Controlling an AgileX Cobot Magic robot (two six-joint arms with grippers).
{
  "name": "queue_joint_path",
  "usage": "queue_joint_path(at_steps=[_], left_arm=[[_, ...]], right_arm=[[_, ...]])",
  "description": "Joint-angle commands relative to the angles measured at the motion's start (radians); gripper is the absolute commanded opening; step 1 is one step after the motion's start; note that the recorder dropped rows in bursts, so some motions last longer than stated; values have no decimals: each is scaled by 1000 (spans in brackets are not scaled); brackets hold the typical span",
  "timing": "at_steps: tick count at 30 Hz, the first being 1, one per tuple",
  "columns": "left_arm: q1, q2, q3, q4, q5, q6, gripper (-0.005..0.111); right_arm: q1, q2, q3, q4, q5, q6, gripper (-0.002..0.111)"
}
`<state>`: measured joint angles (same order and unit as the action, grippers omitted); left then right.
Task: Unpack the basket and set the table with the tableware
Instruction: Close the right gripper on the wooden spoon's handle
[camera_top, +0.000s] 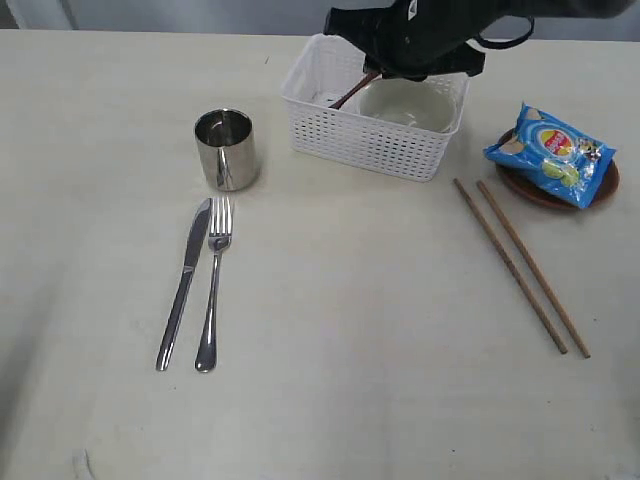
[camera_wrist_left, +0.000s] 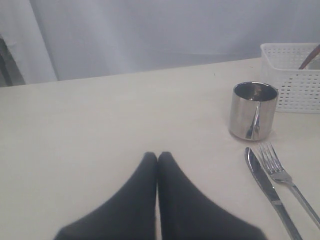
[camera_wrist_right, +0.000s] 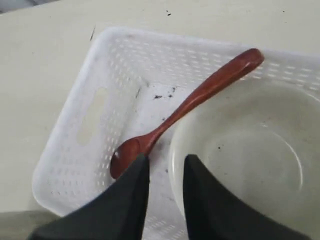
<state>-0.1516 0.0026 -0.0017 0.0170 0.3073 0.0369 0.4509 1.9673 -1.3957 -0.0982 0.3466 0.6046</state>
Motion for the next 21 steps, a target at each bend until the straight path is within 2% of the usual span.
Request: queue_joint_path(at_steps=[1,7,13,17,18,19,21], left_arm=[[1,-3,2,-2,-8,-3,0],[1,-3,2,-2,-8,-3,0],[1,-3,2,6,-8,-3,0],[1,-3,2,6,-8,-3,0],[1,-3,2,6,-8,-3,0],[1,-3,2,6,-8,-3,0],[1,-3,2,6,-8,-3,0]], right_arm=[[-10,38,7,-4,-72,92,24],[-42,91,7,-4,-129,207,24],[-42,114,7,-4,-214,210,24],[-42,128,-20,-21,-197,206,24],[-42,133,-32,-21,-178,203,27],[-42,140,-62,-21,-137,198,38],[-42,144,-113,-19,-64,176,52]])
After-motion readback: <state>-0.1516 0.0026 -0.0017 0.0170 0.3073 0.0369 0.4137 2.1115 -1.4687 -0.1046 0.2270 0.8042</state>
